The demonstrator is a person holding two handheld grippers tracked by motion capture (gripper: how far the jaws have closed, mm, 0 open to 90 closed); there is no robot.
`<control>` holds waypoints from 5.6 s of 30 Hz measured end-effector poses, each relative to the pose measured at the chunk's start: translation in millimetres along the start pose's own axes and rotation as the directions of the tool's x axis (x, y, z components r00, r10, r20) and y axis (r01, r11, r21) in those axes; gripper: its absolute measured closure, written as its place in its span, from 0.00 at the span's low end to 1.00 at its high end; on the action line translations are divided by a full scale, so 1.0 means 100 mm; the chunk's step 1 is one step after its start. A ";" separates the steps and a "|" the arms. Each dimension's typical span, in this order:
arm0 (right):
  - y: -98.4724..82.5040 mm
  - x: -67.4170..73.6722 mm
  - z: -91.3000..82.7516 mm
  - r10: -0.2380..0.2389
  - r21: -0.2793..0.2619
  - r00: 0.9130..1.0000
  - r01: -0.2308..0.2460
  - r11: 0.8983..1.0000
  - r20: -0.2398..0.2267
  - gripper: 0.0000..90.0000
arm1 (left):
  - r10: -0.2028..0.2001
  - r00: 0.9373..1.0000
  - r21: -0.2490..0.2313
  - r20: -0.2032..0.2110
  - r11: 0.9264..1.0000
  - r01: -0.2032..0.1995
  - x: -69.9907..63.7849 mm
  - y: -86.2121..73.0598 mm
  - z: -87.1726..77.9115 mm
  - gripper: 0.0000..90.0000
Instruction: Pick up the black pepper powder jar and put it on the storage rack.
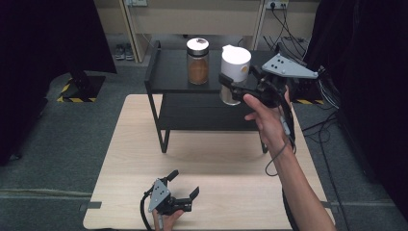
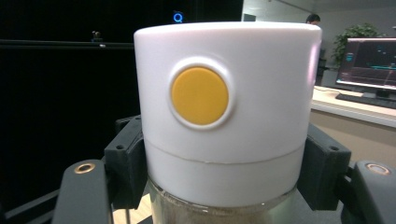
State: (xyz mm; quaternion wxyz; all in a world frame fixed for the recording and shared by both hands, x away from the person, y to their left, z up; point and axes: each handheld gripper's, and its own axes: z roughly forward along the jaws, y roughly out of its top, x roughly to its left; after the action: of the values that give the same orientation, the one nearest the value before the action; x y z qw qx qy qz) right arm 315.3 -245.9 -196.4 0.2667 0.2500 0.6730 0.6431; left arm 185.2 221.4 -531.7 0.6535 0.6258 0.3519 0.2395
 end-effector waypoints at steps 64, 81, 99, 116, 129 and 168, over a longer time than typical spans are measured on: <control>-0.10 -0.09 0.66 0.054 -0.002 0.979 -0.055 0.998 0.198 0.21 | -0.011 1.000 -0.007 0.002 1.000 0.011 0.01 -0.01 -0.01 0.01; -0.11 0.02 0.48 0.058 -0.037 0.981 -0.052 0.998 0.187 0.01 | -0.008 1.000 -0.006 0.001 1.000 0.008 0.01 -0.01 -0.01 0.02; -0.30 0.05 0.22 0.051 -0.058 0.986 -0.042 0.997 0.159 0.01 | -0.008 1.000 -0.005 0.000 1.000 0.008 0.00 -0.01 -0.01 0.01; -0.62 0.16 -0.11 0.028 -0.068 0.994 -0.021 0.997 0.104 0.00 | -0.009 1.000 -0.004 0.000 1.000 0.009 0.00 -0.01 0.00 0.01; -0.91 0.20 -0.27 0.031 -0.051 0.997 -0.027 0.998 0.077 0.00 | -0.008 1.000 -0.005 0.001 1.000 0.008 0.00 -0.01 -0.01 0.01; -1.63 0.36 -0.62 0.065 0.005 0.997 -0.065 0.998 0.030 0.00 | -0.005 1.000 -0.005 0.001 1.000 0.005 0.00 -0.01 -0.01 0.01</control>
State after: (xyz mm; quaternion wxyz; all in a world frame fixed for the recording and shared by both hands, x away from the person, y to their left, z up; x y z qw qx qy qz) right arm 247.5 -274.3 -358.9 0.2549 0.2821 0.6623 0.6456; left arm 184.7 221.9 -532.5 0.6556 0.6236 0.3526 0.2387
